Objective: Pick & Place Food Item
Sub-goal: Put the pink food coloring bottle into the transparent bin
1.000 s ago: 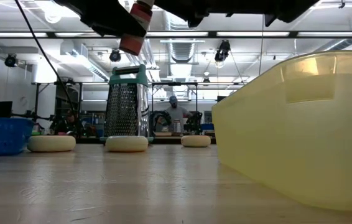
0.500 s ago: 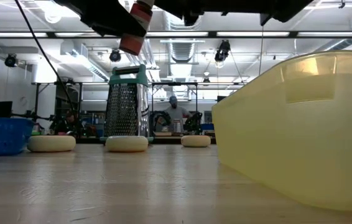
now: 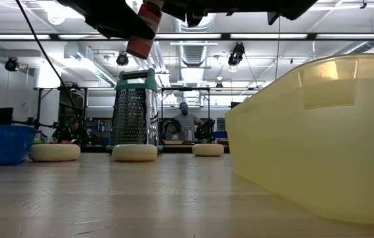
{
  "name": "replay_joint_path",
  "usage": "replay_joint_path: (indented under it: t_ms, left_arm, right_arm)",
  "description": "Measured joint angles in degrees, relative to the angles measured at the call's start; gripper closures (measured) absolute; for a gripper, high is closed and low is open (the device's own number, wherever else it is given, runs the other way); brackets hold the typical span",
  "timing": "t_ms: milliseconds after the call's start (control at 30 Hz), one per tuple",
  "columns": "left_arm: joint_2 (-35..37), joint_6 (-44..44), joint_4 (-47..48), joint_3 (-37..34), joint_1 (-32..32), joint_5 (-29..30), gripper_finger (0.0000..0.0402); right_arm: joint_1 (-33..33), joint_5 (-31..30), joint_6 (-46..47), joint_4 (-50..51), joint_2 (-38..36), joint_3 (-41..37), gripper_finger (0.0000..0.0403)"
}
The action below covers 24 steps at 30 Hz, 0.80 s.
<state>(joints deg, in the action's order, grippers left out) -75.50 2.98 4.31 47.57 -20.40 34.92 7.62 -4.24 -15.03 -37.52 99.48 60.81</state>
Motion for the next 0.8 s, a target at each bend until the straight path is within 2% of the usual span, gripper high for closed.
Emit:
replay_joint_path:
  t_ms: [500, 800]
  left_arm:
    - [0.00, 0.00, 0.00, 0.00, 0.00, 0.02, 0.0257]
    - [0.00, 0.00, 0.00, 0.00, 0.00, 0.04, 0.0257]
  right_arm:
    - [0.00, -0.42, 0.04, 0.07, -0.04, -0.53, 0.0184]
    - [-0.02, -0.42, 1.33, 0.99, -0.04, -0.57, 0.0222]
